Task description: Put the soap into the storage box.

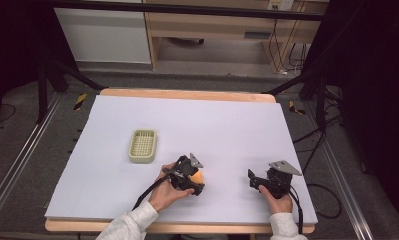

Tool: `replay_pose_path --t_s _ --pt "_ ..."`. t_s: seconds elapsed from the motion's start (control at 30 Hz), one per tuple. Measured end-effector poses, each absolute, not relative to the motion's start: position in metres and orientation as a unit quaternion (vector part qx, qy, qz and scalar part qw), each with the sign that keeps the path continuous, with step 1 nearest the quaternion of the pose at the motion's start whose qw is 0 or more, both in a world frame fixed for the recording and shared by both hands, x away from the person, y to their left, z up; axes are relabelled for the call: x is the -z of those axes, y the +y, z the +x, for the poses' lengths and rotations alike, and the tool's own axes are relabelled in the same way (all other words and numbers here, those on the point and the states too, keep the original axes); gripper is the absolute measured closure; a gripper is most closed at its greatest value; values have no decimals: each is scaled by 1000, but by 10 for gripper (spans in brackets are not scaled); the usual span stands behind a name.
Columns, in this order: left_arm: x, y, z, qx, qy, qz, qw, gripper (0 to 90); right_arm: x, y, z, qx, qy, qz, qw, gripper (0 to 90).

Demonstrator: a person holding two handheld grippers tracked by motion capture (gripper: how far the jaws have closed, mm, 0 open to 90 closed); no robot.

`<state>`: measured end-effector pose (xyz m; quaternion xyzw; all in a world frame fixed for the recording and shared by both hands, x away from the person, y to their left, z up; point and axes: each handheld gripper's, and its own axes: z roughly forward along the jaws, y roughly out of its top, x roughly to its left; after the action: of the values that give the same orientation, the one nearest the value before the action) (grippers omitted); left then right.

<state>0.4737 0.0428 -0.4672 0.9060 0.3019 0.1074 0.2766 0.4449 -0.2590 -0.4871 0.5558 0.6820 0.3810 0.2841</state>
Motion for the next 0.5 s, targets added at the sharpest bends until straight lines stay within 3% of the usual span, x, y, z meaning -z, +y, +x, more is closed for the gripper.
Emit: replay_pose_path --t_s 0.5 --pt "460 49 472 -107 301 904 285 248 487 -260 445 -382 681 557 284 51"
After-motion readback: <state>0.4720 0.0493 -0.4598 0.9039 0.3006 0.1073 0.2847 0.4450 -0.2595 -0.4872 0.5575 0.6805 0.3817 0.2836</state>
